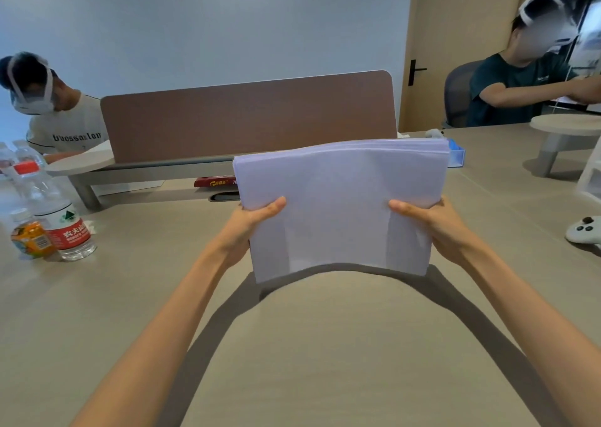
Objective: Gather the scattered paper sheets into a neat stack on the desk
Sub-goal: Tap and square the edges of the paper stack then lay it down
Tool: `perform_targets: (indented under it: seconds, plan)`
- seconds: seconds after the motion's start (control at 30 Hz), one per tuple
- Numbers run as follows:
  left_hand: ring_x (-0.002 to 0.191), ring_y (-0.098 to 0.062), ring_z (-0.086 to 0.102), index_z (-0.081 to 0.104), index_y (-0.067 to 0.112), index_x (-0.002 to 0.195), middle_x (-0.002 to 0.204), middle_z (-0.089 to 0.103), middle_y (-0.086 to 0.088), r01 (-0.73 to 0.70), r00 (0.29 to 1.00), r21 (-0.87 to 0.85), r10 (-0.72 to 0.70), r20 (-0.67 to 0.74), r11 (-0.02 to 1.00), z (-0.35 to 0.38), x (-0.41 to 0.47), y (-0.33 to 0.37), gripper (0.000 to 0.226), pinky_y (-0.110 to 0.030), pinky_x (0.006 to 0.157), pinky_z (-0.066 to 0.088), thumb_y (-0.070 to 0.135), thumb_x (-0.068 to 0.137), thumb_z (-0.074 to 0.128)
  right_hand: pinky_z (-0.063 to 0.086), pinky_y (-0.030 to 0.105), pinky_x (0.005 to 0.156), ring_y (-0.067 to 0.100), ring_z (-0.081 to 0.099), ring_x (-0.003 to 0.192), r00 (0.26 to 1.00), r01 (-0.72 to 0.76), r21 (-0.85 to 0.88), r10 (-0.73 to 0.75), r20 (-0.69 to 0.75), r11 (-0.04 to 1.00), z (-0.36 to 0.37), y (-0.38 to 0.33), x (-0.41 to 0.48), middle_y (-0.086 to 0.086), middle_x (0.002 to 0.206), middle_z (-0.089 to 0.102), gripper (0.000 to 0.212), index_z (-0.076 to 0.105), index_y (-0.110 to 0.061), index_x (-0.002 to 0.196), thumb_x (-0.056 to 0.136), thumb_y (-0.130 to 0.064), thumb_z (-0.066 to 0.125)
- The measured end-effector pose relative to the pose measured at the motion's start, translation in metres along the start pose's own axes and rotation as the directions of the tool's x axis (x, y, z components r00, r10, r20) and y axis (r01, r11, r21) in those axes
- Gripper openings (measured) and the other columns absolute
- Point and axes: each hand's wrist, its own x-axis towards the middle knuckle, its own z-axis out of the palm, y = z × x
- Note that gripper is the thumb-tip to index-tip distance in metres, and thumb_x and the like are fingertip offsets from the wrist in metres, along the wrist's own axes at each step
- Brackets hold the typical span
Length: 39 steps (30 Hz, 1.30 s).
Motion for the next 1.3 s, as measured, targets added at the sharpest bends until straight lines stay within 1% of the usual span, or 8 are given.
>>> perform_targets:
  seconds: [0.27, 0.47, 0.6, 0.7, 0.83, 1.0, 1.13, 1.3]
  plan:
    - [0.107, -0.032, 0.066, 0.065, 0.013, 0.115, 0.114, 0.071, -0.01, 0.092, 0.988, -0.11, -0.104, -0.111, 0.99, 0.007, -0.008, -0.042, 0.061, -0.048, 0.092, 0.053, 0.033, 0.06, 0.082, 0.055, 0.029, 0.073, 0.015, 0.071, 0.085, 0.99, -0.067, 0.083, 0.077, -0.121, 0.994, 0.008, 0.021, -0.013, -0.003, 0.095, 0.075, 0.04, 0.07, -0.017, 0.096, 0.058, -0.022, 0.082]
    - [0.103, -0.031, 0.067, 0.066, 0.015, 0.108, 0.106, 0.073, -0.007, 0.06, 0.988, -0.088, -0.072, -0.139, 0.994, 0.008, -0.006, -0.044, 0.049, -0.045, 0.087, 0.056, 0.023, 0.063, 0.083, 0.055, 0.033, 0.08, 0.02, 0.07, 0.095, 0.993, -0.077, 0.074, 0.083, -0.084, 0.994, 0.004, 0.027, -0.012, 0.001, 0.106, 0.074, 0.056, 0.072, -0.017, 0.102, 0.052, -0.035, 0.091]
    - [0.094, -0.024, 0.068, 0.066, 0.015, 0.109, 0.101, 0.074, -0.002, -0.065, 0.966, -0.011, 0.06, -0.251, 0.998, 0.004, -0.004, -0.022, 0.055, -0.031, 0.071, 0.058, 0.03, 0.062, 0.088, 0.054, 0.028, 0.074, 0.014, 0.07, 0.091, 0.994, -0.103, 0.038, 0.103, -0.021, 0.994, 0.001, 0.023, -0.012, -0.003, 0.103, 0.074, 0.058, 0.07, -0.019, 0.103, 0.05, -0.037, 0.086]
    - [0.102, -0.014, 0.066, 0.048, 0.017, 0.133, 0.12, 0.065, -0.001, -0.279, 0.882, 0.164, 0.32, -0.345, 0.946, 0.005, -0.006, -0.005, 0.059, -0.026, 0.078, 0.058, 0.015, 0.081, 0.075, 0.053, 0.028, 0.072, 0.016, 0.068, 0.092, 0.991, -0.132, 0.003, 0.132, 0.03, 0.991, -0.003, 0.02, -0.013, -0.004, 0.1, 0.074, 0.048, 0.068, -0.022, 0.104, 0.059, -0.033, 0.081]
    - [0.118, -0.014, 0.056, 0.031, 0.039, 0.143, 0.137, 0.049, 0.002, -0.358, 0.8, 0.423, 0.507, -0.32, 0.832, 0.007, -0.009, -0.002, 0.067, -0.025, 0.085, 0.057, 0.026, 0.089, 0.068, 0.05, 0.035, 0.078, 0.023, 0.066, 0.1, 0.988, -0.152, -0.052, 0.154, 0.027, 0.987, -0.007, 0.02, -0.016, -0.001, 0.106, 0.072, 0.065, 0.066, -0.021, 0.11, 0.052, -0.046, 0.081]
    - [0.123, -0.013, 0.049, 0.041, 0.032, 0.139, 0.139, 0.043, 0.011, -0.341, 0.764, 0.587, 0.58, -0.282, 0.734, 0.009, -0.008, -0.01, 0.043, -0.046, 0.098, 0.05, 0.032, 0.097, 0.053, 0.051, 0.035, 0.078, 0.025, 0.065, 0.101, 0.989, -0.145, -0.047, 0.147, 0.031, 0.988, -0.006, 0.021, -0.018, 0.0, 0.104, 0.072, 0.067, 0.064, -0.02, 0.111, 0.051, -0.046, 0.08]
    - [0.111, -0.019, 0.056, 0.034, 0.049, 0.128, 0.134, 0.046, 0.008, -0.304, 0.775, 0.589, 0.554, -0.305, 0.749, 0.015, -0.012, -0.012, 0.033, -0.051, 0.086, 0.054, 0.038, 0.099, 0.045, 0.053, 0.036, 0.079, 0.027, 0.064, 0.101, 0.99, -0.137, 0.005, 0.137, 0.029, 0.991, -0.004, 0.023, -0.019, 0.0, 0.103, 0.072, 0.047, 0.066, -0.02, 0.108, 0.064, -0.031, 0.079]
    - [0.104, 0.003, 0.058, 0.025, 0.03, 0.141, 0.12, 0.047, 0.031, -0.318, 0.808, 0.398, 0.466, -0.361, 0.861, 0.021, -0.013, -0.001, 0.063, -0.026, 0.083, 0.056, 0.021, 0.092, 0.065, 0.052, 0.043, 0.086, 0.028, 0.064, 0.103, 0.991, -0.131, -0.002, 0.131, 0.031, 0.991, -0.004, 0.023, -0.02, 0.003, 0.107, 0.071, 0.061, 0.063, -0.019, 0.112, 0.057, -0.037, 0.082]
